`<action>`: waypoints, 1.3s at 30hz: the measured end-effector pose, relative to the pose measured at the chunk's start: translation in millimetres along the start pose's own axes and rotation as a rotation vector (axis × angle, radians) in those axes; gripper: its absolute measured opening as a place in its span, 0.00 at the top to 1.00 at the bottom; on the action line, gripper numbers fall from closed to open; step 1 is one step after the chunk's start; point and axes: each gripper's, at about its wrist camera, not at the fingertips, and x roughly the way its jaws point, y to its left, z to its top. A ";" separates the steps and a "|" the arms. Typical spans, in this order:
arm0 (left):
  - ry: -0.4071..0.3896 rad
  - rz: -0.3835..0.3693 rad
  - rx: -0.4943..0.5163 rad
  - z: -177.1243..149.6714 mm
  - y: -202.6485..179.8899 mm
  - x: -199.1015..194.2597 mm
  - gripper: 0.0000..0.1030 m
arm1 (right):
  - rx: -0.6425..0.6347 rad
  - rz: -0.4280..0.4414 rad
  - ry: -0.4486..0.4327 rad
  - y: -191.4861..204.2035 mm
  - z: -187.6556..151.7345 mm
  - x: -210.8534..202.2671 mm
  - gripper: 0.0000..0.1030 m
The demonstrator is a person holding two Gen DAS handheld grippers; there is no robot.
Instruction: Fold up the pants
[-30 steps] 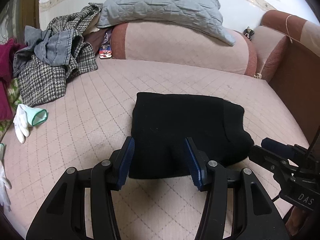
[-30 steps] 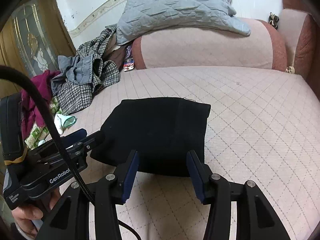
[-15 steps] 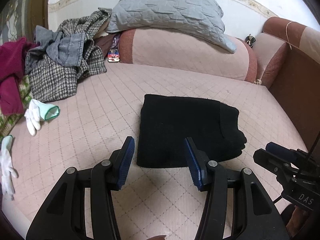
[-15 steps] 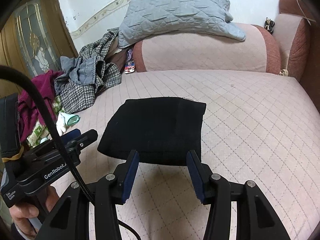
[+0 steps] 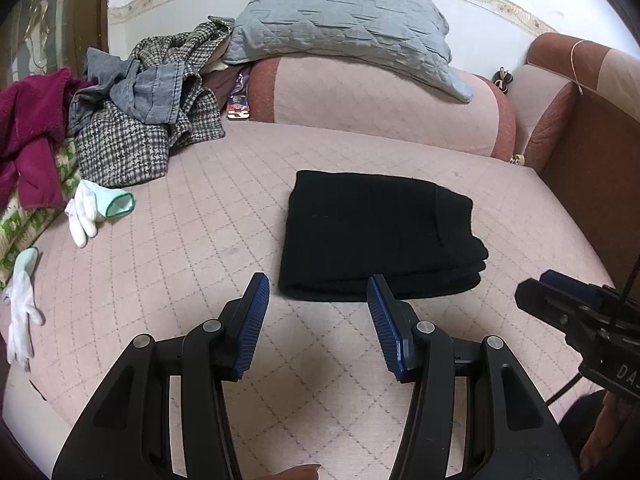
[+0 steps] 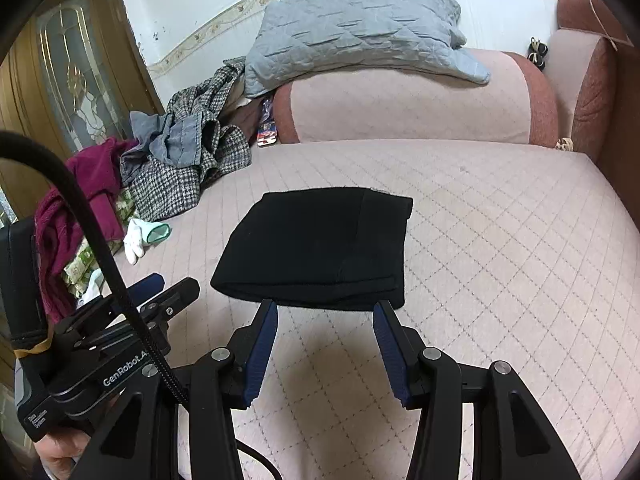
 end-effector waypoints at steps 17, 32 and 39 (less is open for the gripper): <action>0.002 0.009 0.016 -0.2 3.4 3.0 0.51 | 0.013 0.002 0.028 4.0 -8.9 10.2 0.54; -0.001 0.010 0.026 -0.7 -2.0 3.0 0.51 | 0.028 0.004 0.037 3.9 -11.1 14.6 0.54; 0.000 0.010 0.033 0.3 -3.6 2.6 0.51 | 0.032 0.004 0.039 2.8 -11.3 15.0 0.54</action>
